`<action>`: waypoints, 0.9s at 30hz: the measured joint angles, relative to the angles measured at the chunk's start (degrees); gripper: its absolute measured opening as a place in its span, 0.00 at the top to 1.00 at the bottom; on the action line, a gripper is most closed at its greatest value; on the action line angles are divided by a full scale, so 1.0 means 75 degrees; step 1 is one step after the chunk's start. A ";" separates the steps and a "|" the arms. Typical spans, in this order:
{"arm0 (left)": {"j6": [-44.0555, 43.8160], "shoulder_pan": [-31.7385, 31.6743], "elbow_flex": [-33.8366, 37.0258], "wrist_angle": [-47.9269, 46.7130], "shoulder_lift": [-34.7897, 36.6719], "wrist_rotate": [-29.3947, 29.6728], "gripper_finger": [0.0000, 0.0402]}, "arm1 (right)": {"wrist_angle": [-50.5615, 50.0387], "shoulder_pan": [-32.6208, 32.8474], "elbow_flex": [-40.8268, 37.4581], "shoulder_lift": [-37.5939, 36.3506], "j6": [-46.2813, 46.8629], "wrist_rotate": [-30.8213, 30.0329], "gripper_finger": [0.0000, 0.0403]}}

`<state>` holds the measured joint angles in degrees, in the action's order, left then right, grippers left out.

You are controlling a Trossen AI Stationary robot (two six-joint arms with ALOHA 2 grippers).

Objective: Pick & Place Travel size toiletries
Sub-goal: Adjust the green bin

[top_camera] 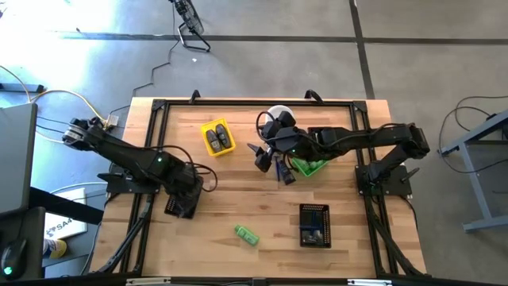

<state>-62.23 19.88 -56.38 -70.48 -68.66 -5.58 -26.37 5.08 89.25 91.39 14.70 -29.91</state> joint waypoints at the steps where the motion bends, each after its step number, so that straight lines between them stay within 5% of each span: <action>1: 0.0064 -0.0003 0.0000 -0.0002 0.0045 0.0003 0.71 | 0.0000 0.0003 0.0000 0.0000 -0.0021 0.0002 0.24; 16: 0.0878 -0.0854 0.0000 0.1125 0.1681 0.0638 0.99 | 0.0000 0.0003 0.0000 0.0000 -0.0201 0.0062 0.24; 27: 0.5253 -0.1102 0.0000 0.5319 0.2284 0.1390 0.97 | -0.0082 0.0003 0.0000 0.0000 -0.0131 0.0632 0.27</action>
<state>-22.82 11.62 -56.38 -30.59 -51.53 4.84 -26.99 5.10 89.25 91.39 13.72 -25.17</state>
